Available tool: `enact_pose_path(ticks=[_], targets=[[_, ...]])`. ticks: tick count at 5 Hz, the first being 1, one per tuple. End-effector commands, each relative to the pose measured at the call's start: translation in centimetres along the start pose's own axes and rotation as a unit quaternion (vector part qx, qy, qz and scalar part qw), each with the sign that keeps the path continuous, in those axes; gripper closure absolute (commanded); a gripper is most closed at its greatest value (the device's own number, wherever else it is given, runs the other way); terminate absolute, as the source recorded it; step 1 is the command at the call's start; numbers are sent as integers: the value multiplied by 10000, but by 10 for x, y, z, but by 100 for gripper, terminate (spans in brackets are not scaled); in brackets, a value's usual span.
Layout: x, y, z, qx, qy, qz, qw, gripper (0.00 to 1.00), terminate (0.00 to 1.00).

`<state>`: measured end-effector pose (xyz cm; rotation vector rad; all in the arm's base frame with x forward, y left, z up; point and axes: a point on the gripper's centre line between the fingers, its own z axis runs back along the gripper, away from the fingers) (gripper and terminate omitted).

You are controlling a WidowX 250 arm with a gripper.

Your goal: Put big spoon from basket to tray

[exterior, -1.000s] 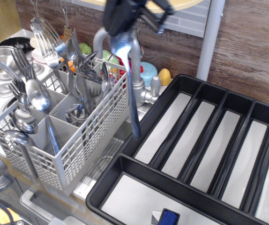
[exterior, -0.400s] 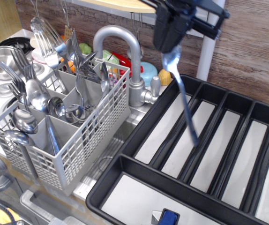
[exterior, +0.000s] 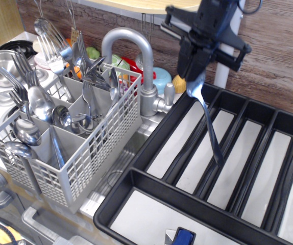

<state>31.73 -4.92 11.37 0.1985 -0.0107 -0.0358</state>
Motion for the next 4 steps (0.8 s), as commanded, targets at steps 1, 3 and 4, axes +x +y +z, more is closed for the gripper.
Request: enact_pose_path(ticks=[1,3,4], targets=[[6,-5,-8,-144,151,-223,9995,100,0],[-3,-12,-38,165,207,-690,9973,100,0],[-7,-17,-47,72,-102,-724,9973,100,100]])
